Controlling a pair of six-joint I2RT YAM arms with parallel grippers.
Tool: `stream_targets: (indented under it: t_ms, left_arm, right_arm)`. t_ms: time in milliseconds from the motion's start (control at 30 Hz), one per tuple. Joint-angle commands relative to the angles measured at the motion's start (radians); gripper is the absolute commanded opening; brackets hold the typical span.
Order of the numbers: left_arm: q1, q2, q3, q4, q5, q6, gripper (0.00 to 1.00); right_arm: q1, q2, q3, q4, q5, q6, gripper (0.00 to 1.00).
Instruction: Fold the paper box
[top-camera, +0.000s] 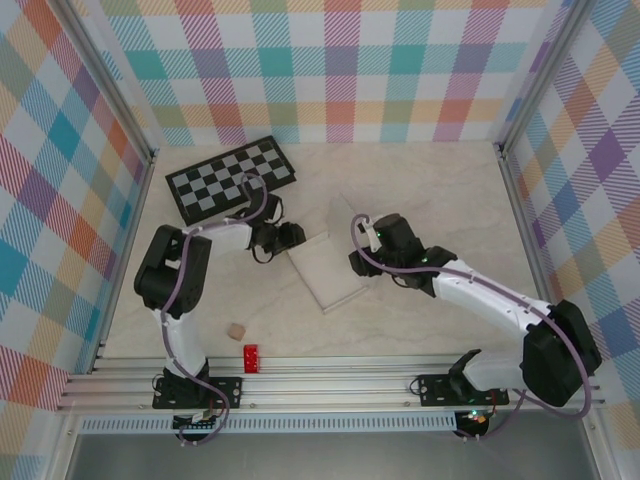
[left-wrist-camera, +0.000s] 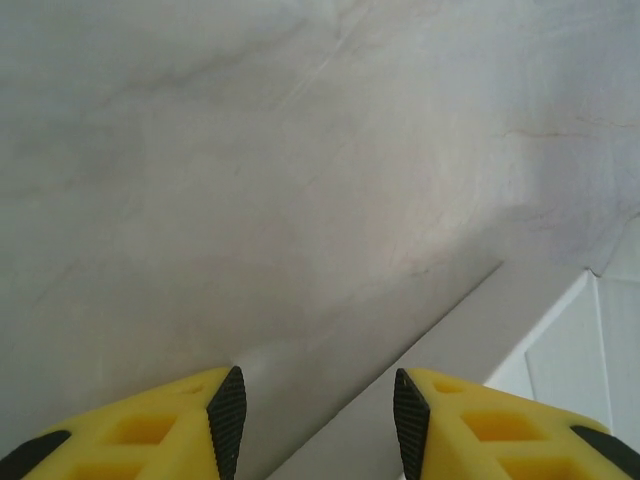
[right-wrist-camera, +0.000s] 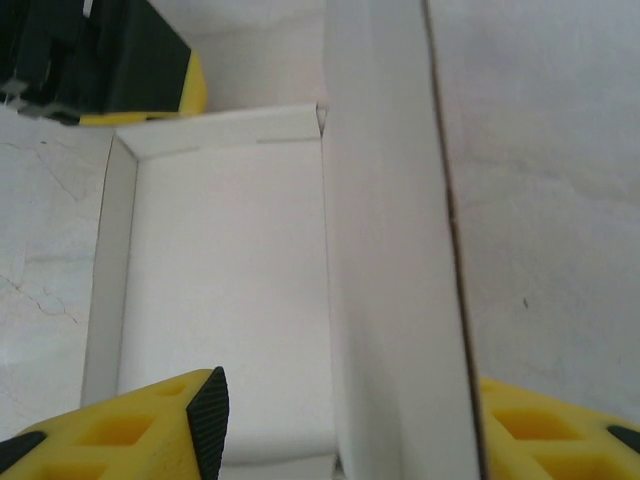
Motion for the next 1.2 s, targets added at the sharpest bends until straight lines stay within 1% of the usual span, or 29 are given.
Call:
stream_targets:
  t_ms: [0,33,100,167,233,333,467,567,633,667,733,767,800,867,933,1000,1067,1100,1167]
  left_arm:
    - [-0.07,-0.062,-0.09,0.073,-0.066,-0.114,0.46]
    - [-0.099,-0.077,-0.104,0.079,-0.088,-0.129,0.46]
    - [-0.141,-0.11,-0.134,0.088,-0.128,-0.163,0.46]
    - [-0.16,-0.16,-0.174,0.097,-0.174,-0.201,0.46]
    - [-0.159,-0.214,-0.211,0.091,-0.218,-0.21,0.46]
    - [-0.145,-0.267,-0.188,0.006,-0.27,-0.122,0.49]
    - [-0.074,-0.288,-0.158,-0.056,-0.221,-0.019,0.5]
    - [-0.039,-0.322,-0.156,-0.059,-0.198,0.09,0.51]
    - [-0.025,-0.345,-0.161,-0.037,-0.167,0.178,0.53]
    - [-0.014,-0.352,-0.156,-0.033,-0.145,0.232,0.53]
    - [0.013,-0.369,-0.161,-0.004,-0.058,0.343,0.57]
    - [0.035,-0.372,-0.163,0.015,-0.004,0.394,0.58]
    - [0.06,-0.368,-0.166,0.041,0.073,0.44,0.58]
    - [0.108,-0.345,-0.166,0.078,0.19,0.51,0.57]
    - [0.147,-0.303,-0.153,0.098,0.244,0.56,0.55]
    - [0.183,-0.243,-0.129,0.106,0.302,0.601,0.57]
    - [0.201,-0.162,-0.059,0.06,0.38,0.651,0.56]
    - [0.203,-0.113,0.004,-0.007,0.439,0.696,0.55]
    - [0.2,-0.04,0.1,-0.092,0.499,0.744,0.51]
  right_arm:
    - [-0.073,0.05,0.02,0.132,-0.208,-0.233,0.55]
    - [-0.106,0.073,0.027,0.168,-0.267,-0.278,0.55]
    - [-0.147,0.115,0.057,0.197,-0.329,-0.344,0.56]
    - [-0.179,0.169,0.122,0.16,-0.389,-0.416,0.57]
    - [-0.2,0.221,0.202,0.09,-0.419,-0.459,0.59]
    - [-0.237,0.281,0.288,-0.004,-0.464,-0.486,0.63]
    - [-0.292,0.292,0.32,-0.026,-0.494,-0.484,0.67]
    - [-0.321,0.289,0.37,-0.079,-0.504,-0.493,0.69]
    - [-0.337,0.277,0.389,-0.108,-0.517,-0.501,0.7]
    - [-0.345,0.265,0.39,-0.114,-0.519,-0.498,0.7]
    - [-0.356,0.233,0.381,-0.123,-0.511,-0.487,0.69]
    - [-0.361,0.209,0.367,-0.118,-0.509,-0.475,0.69]
    - [-0.363,0.181,0.341,-0.104,-0.504,-0.461,0.68]
    - [-0.363,0.123,0.276,-0.047,-0.494,-0.422,0.67]
    - [-0.363,0.066,0.209,0.009,-0.494,-0.383,0.66]
    - [-0.363,0.009,0.15,0.049,-0.49,-0.344,0.65]
    - [-0.364,-0.039,0.094,0.092,-0.483,-0.313,0.64]
    - [-0.363,-0.064,0.066,0.116,-0.478,-0.297,0.64]
    - [-0.363,-0.102,0.015,0.155,-0.469,-0.267,0.63]
